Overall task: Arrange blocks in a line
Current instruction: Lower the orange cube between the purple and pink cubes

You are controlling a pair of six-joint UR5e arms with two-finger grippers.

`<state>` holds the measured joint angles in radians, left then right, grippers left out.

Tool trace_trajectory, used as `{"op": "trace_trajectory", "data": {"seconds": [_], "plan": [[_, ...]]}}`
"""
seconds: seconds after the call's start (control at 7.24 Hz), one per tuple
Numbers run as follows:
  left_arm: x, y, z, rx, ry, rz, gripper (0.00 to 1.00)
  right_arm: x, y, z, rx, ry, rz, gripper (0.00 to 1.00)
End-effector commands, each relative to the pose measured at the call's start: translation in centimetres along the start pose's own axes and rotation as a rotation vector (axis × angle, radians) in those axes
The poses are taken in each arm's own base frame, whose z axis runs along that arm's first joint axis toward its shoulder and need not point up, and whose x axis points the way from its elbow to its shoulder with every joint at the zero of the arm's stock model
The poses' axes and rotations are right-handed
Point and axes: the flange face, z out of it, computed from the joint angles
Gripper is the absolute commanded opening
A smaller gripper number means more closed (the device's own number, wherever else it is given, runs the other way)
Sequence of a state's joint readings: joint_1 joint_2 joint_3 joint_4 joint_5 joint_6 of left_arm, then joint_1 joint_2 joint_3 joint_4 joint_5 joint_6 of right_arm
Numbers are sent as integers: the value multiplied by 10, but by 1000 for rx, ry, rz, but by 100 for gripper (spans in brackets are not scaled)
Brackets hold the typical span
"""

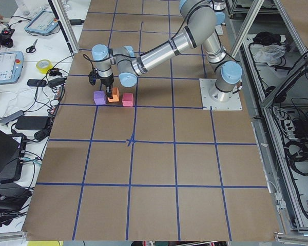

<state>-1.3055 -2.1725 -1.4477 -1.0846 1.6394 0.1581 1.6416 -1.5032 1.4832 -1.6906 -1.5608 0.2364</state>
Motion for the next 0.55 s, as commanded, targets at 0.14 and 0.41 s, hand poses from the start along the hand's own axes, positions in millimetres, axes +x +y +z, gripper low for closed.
{"op": "trace_trajectory", "data": {"seconds": [0.14,0.41], "plan": [[1,0,10,-21,13,40,7,0,0,2,-3,2,0,100],[0,0,20,-35,14,45,7,-1,1,0,1,-1,-2,100]]}}
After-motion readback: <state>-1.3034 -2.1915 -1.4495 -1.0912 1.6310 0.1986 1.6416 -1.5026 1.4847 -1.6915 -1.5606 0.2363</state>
